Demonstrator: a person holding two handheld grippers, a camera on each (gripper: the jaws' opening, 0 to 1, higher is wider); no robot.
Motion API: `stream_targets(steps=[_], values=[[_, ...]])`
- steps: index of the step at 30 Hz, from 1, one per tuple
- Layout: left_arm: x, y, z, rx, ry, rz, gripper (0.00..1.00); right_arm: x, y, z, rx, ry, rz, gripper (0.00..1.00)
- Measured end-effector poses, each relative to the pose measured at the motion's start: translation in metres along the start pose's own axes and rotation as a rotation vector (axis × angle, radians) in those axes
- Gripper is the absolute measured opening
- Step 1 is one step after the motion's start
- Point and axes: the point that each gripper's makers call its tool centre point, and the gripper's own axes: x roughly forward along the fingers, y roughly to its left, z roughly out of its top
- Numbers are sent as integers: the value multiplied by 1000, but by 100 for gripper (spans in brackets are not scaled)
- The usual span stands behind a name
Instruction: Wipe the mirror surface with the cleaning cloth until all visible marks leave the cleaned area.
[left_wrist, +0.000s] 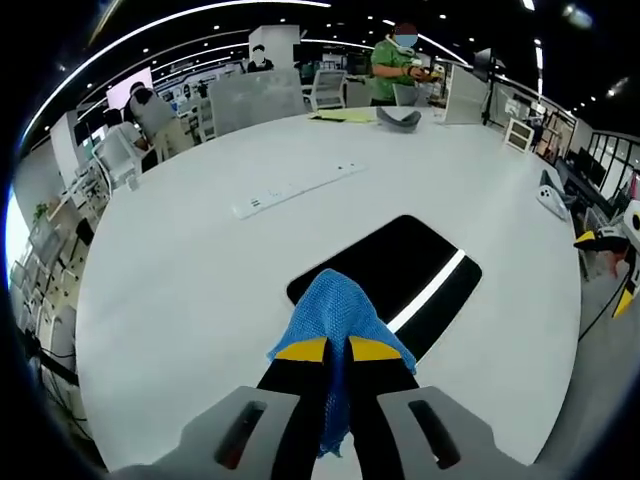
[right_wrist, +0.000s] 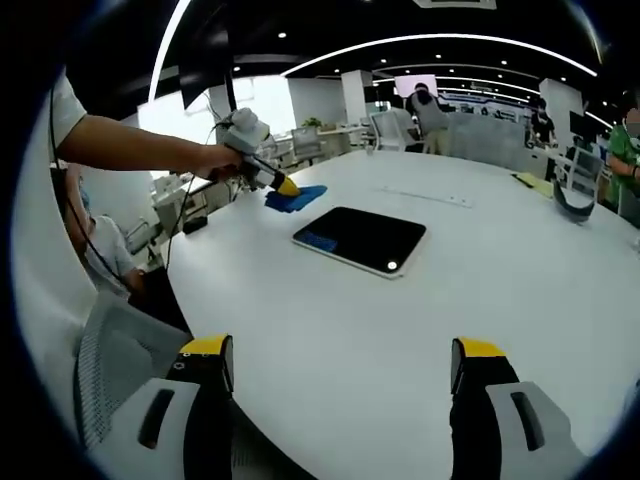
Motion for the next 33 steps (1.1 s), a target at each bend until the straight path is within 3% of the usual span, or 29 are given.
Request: stream_targets(steps=[17, 33], values=[[31, 8, 15, 11, 15, -21, 4, 4, -9, 1, 3, 22, -16, 89], [60, 13, 12, 23, 42, -30, 4, 4, -19, 1, 10, 35, -47, 90]])
